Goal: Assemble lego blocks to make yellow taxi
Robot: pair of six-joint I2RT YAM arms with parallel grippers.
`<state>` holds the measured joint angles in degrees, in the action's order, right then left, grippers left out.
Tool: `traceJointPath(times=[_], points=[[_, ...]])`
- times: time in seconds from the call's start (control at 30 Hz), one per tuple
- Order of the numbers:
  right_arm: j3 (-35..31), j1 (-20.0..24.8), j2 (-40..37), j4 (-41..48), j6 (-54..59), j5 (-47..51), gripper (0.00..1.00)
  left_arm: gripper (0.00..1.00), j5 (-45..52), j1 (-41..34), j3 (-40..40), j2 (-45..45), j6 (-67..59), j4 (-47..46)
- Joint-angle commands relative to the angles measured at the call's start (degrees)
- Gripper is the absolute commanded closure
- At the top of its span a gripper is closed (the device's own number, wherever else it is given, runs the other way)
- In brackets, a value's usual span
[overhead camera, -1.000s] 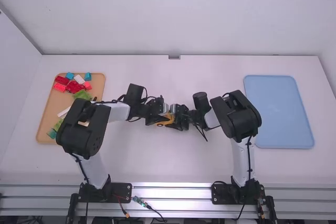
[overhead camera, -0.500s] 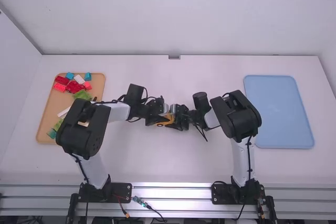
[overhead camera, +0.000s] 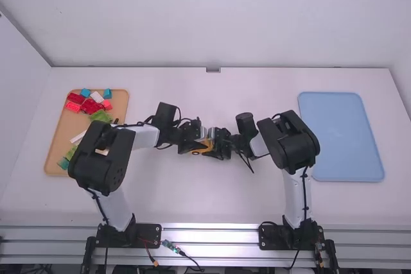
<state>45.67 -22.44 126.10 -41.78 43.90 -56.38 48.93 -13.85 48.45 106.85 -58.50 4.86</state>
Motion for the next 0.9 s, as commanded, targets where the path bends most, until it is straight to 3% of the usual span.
traceJointPath(times=[0.0, 0.2, 0.63, 0.7, 0.87], points=[[0.5, 0.3, 0.8, 0.2, -0.4, -0.9, 0.44, 0.98, -6.5, -0.1, -0.6, 1.0, -0.3, -1.6], [0.5, 0.3, 0.8, 0.8, 1.4, -2.6, 0.55, 0.98, -6.4, -0.1, -0.5, 1.0, -0.3, -2.0], [0.6, 0.3, 0.8, 1.7, 1.3, -2.6, 0.55, 0.98, -5.0, -0.8, -0.5, 1.0, -1.7, -3.3], [0.5, 0.2, 0.8, 1.7, 1.4, -2.6, 0.59, 0.98, -5.1, -1.3, -0.5, 1.0, -2.0, -3.7], [1.2, 0.3, 0.8, 1.7, 0.2, -2.1, 0.59, 0.98, -9.4, -2.2, -0.3, 1.0, -1.3, -3.7]])
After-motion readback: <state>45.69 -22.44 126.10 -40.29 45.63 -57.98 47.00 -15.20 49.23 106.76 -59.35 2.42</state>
